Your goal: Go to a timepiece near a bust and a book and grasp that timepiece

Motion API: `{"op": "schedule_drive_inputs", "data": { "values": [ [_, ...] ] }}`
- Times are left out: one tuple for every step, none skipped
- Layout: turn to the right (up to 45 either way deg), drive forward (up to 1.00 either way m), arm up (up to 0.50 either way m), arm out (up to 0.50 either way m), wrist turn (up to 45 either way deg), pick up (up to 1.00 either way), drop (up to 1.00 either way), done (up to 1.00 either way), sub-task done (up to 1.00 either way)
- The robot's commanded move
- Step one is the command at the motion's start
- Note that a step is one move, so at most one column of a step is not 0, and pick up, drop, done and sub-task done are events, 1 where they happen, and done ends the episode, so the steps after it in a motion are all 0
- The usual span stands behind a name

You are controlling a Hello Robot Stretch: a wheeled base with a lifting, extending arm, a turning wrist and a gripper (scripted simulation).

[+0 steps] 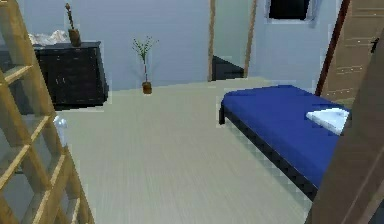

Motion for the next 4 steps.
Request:
{"op": "schedule_drive_inputs", "data": {
  "values": [
    [0.0, 0.15, 0.0, 0.0, 0.0, 0.0, 0.0, 0.0, 0.0],
    [-15.0, 0.0, 0.0, 0.0, 0.0, 0.0, 0.0, 0.0, 0.0],
    [0.0, 1.0, 0.0, 0.0, 0.0, 0.0, 0.0, 0.0, 0.0],
    [-18.0, 0.0, 0.0, 0.0, 0.0, 0.0, 0.0, 0.0, 0.0]
  ]
}}
